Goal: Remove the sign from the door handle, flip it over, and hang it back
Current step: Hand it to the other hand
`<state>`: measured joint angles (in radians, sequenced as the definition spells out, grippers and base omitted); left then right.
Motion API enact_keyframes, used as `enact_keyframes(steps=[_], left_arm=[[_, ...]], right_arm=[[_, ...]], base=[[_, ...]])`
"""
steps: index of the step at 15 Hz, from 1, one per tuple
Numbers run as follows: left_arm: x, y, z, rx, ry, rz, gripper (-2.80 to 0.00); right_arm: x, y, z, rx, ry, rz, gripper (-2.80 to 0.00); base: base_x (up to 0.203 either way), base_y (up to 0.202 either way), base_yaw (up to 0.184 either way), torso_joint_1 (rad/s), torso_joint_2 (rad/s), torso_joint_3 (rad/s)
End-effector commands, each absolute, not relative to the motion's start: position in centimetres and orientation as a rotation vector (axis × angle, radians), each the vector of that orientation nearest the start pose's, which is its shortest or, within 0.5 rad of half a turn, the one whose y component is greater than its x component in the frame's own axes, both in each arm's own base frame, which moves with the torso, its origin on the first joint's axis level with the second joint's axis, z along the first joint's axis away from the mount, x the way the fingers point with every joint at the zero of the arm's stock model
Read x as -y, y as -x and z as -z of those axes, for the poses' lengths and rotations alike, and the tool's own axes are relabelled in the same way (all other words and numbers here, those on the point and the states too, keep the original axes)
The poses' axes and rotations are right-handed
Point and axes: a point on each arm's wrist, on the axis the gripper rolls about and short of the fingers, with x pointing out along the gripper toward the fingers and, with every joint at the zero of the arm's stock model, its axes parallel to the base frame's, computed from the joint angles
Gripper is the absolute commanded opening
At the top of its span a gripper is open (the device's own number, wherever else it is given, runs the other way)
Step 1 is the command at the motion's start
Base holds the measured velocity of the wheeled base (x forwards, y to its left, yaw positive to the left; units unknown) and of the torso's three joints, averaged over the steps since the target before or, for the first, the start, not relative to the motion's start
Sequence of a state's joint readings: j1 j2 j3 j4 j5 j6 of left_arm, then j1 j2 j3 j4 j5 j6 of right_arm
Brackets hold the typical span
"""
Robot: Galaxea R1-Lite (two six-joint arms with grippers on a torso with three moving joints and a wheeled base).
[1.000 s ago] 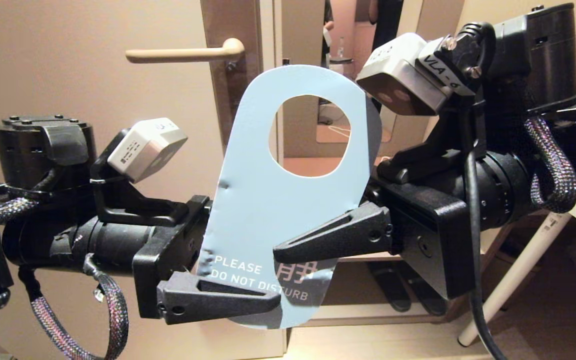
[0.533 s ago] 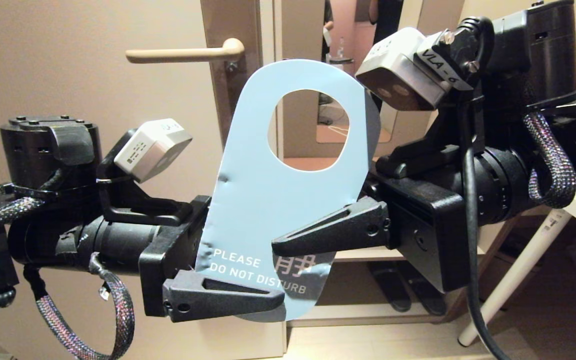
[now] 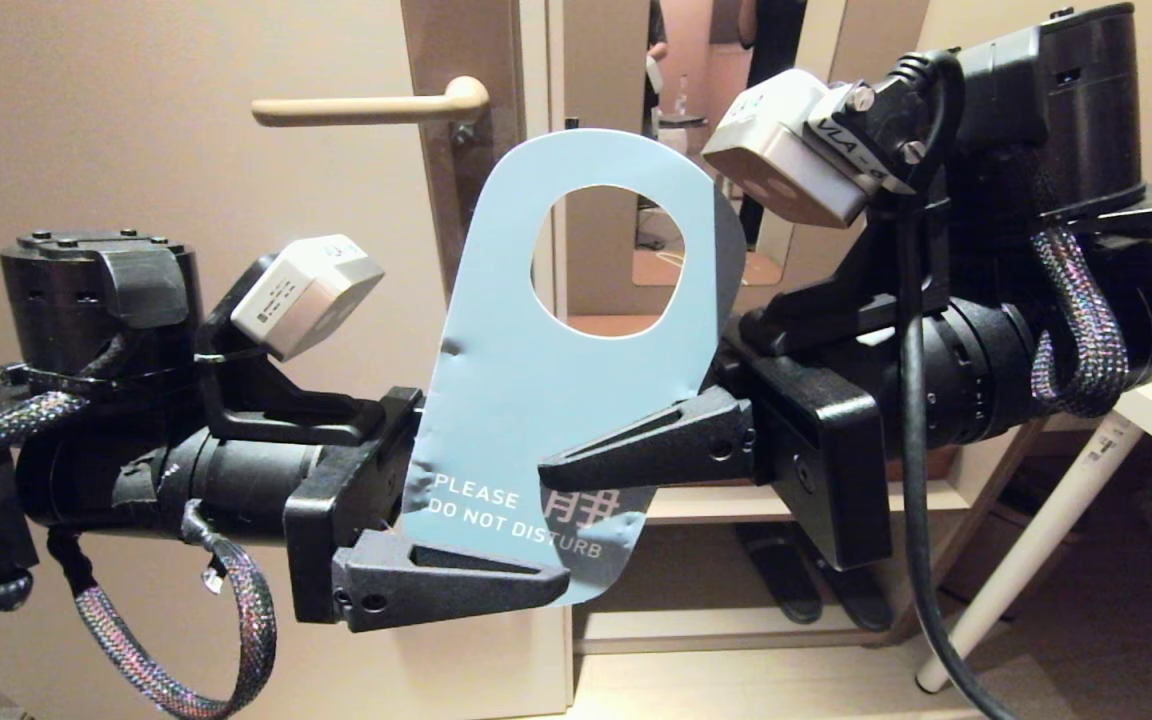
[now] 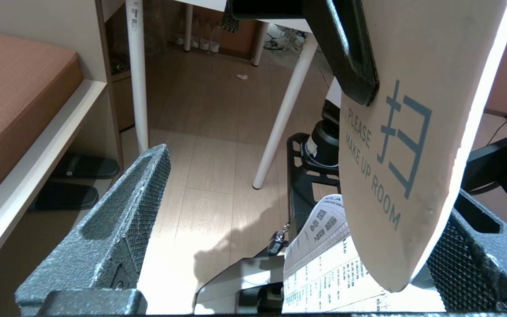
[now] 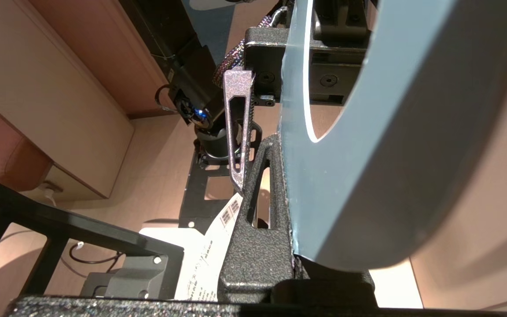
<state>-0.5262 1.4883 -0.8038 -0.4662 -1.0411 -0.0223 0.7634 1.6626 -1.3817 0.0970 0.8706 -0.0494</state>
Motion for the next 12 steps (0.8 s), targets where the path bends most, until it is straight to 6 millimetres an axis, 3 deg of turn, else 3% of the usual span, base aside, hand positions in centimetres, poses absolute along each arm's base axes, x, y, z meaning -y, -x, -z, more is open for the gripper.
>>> enact_keyframes(steps=[1,12], left_arm=[[14.15,-20.48,-22.68,-0.252,0.08,1.561,0.0],[14.69,-21.37,-22.96,-0.238,0.074,1.55,0.0]], right_arm=[[-22.31,-20.8,-28.83,-0.381,0.015,-1.629,-2.8],[-22.35,-20.83,-29.07,-0.372,0.015,-1.629,-2.8]], base=[[0.0,0.0,0.0,0.0,0.0,0.0],[0.0,0.0,0.0,0.0,0.0,0.0]])
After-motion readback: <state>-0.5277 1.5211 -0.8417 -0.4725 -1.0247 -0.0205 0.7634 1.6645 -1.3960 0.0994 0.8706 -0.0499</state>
